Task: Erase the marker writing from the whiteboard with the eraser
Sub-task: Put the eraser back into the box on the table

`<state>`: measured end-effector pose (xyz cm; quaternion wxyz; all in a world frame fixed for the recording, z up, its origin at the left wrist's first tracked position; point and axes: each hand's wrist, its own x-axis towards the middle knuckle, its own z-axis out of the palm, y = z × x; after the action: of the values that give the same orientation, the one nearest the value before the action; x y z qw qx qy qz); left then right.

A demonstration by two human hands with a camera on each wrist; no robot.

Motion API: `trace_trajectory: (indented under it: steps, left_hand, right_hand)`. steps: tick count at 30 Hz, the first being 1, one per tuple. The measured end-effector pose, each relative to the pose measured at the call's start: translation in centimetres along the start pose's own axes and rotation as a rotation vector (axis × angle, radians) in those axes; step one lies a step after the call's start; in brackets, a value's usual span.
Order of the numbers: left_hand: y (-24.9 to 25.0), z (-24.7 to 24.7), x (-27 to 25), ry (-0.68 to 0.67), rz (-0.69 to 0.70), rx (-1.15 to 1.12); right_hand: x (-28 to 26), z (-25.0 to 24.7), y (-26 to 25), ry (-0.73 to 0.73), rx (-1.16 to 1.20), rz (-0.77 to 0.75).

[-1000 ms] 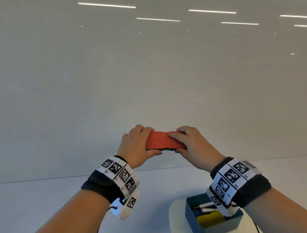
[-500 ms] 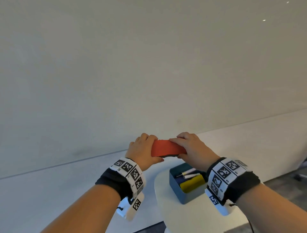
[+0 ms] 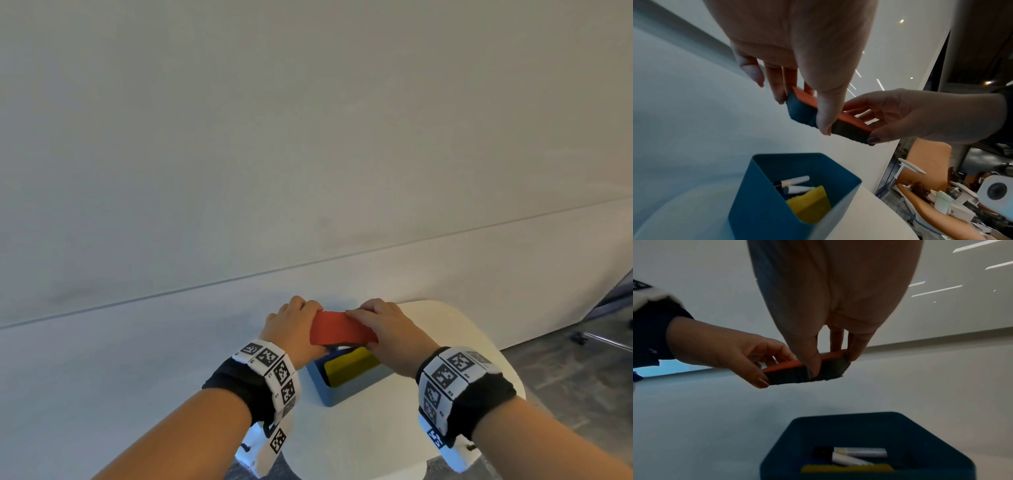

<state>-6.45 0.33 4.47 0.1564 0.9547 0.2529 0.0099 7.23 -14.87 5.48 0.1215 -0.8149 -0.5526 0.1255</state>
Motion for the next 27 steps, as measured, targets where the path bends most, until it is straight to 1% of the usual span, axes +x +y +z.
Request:
trace_trajectory:
  steps: [6, 12, 20, 27]
  left_hand:
    - [1.1, 4.4, 2.3, -0.100, -0.079, 0.013]
    - [1.7, 8.0, 4.5, -0.143, -0.133, 0.066]
    - [1.8, 10.9, 6.4, -0.144, -0.196, 0.170]
    - [1.9, 11.7, 6.5, -0.129, -0.222, 0.203]
  right_hand:
    - [1.2, 2.7, 4.8, -0.091, -0.018, -0.001]
    - [2.7, 4.9, 8.3, -0.158, -0.026, -0.028]
    - [4.8, 7.2, 10.4, -0.209, 0.074, -0.024]
    - [5.4, 8.2, 11.0, -0.264, 0.133, -0.021]
